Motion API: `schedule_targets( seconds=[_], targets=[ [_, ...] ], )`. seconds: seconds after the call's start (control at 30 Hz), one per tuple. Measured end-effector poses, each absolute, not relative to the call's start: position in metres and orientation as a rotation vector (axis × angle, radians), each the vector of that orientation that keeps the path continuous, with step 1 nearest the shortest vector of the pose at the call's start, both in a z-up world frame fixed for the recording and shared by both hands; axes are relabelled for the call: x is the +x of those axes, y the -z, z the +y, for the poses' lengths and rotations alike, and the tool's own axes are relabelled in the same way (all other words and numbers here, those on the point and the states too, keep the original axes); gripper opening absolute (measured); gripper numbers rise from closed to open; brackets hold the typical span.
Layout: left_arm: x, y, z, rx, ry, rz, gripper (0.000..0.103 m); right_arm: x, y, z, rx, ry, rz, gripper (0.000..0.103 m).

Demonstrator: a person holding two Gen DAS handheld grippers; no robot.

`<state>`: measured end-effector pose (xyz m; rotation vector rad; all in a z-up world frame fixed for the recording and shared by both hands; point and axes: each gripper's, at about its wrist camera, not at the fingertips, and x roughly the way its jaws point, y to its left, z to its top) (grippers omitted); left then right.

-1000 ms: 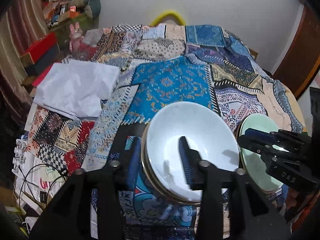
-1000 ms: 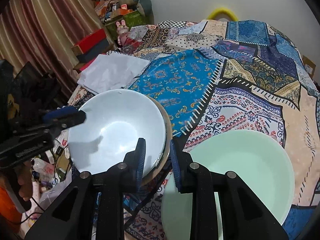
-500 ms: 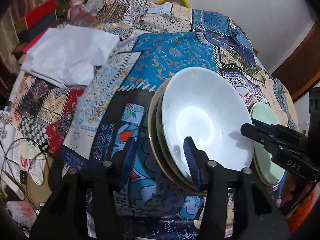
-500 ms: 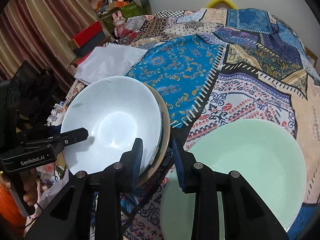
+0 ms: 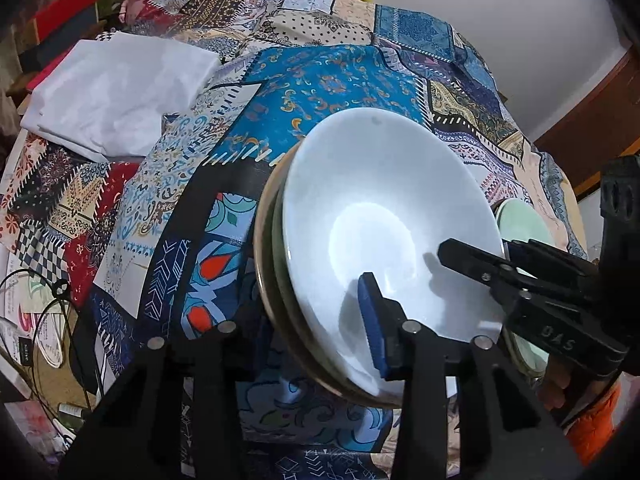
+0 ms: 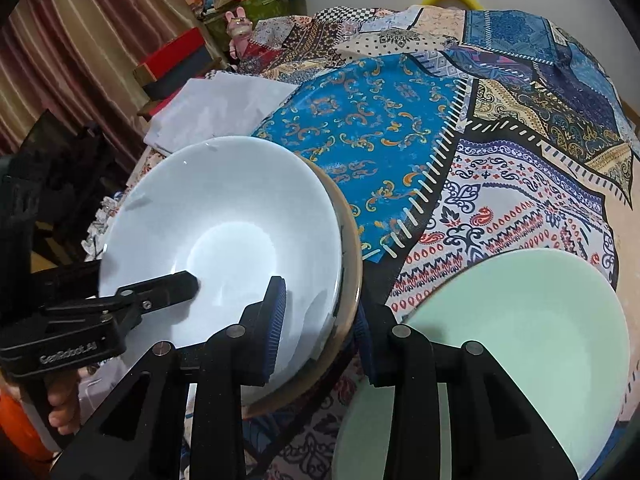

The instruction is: Organize plates and bowls

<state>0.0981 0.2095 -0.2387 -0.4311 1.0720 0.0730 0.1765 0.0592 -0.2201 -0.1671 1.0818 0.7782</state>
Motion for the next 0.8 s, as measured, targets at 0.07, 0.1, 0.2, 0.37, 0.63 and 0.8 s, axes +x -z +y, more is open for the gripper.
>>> schedule_targets(
  seconds=[0.07, 0.1, 0.2, 0.37, 0.63, 0.8],
  targets=[
    [0.099, 0.238, 0.209, -0.430, -0.080, 1.073, 0.040, 0.176, 0.220, 0.060, -0.173, -0.775, 1.070, 0.031],
    [0.099, 0.237, 0.208, -0.427, -0.087, 1.073, 0.040, 0.176, 0.220, 0.059, -0.170, -0.774, 1.072, 0.031],
    [0.099, 0.234, 0.205, -0.411, -0.111, 1.068, 0.040, 0.180, 0.219, 0.056, -0.136, -0.770, 1.086, 0.030],
    [0.102, 0.229, 0.205, -0.421, -0.127, 1.067, 0.040, 0.177, 0.214, 0.055, -0.138, -0.766, 1.065, 0.030],
    [0.101, 0.209, 0.196, -0.393, -0.116, 1.029, 0.040, 0.178, 0.194, 0.040, -0.076, -0.758, 1.022, 0.030],
    [0.101, 0.189, 0.184, -0.379, -0.094, 0.994, 0.040, 0.173, 0.173, 0.025, -0.048, -0.747, 0.974, 0.030]
  ],
)
